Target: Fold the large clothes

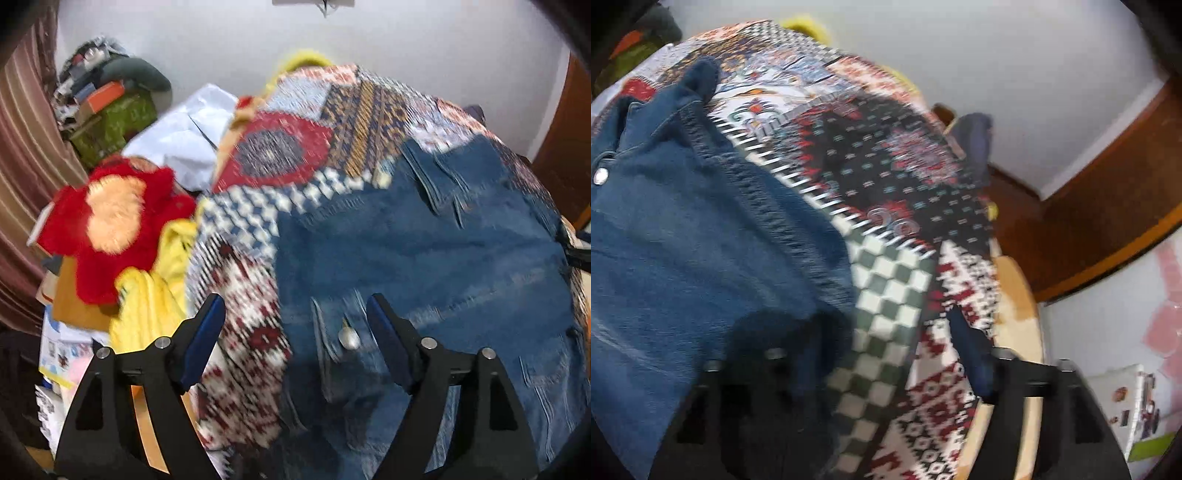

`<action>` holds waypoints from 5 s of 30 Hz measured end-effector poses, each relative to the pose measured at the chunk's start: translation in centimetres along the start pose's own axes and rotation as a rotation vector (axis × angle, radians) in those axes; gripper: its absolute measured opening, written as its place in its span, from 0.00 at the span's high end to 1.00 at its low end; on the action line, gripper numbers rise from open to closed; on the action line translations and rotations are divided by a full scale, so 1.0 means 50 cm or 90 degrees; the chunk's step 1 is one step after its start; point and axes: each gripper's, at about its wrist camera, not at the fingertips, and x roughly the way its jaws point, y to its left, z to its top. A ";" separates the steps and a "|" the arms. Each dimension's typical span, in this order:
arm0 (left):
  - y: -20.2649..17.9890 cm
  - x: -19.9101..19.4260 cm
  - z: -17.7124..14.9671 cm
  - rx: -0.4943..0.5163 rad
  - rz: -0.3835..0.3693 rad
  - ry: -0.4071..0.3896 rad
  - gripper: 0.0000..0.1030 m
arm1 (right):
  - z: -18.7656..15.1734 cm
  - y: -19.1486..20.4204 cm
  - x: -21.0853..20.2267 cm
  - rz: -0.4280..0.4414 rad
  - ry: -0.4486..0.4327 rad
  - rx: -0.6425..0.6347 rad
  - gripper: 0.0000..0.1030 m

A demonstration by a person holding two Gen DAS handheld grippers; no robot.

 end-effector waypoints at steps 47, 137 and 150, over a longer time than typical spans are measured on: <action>0.084 -0.108 -0.535 -0.232 -0.130 0.128 0.11 | -0.534 -0.046 -0.381 0.429 0.039 0.230 0.19; -0.029 0.253 0.146 -0.052 0.081 0.019 0.70 | 0.076 -0.193 -0.079 0.140 -0.071 0.140 0.85; 0.015 0.030 0.125 -0.024 0.050 -0.072 0.12 | 0.011 -0.055 -0.161 0.386 -0.065 0.064 0.85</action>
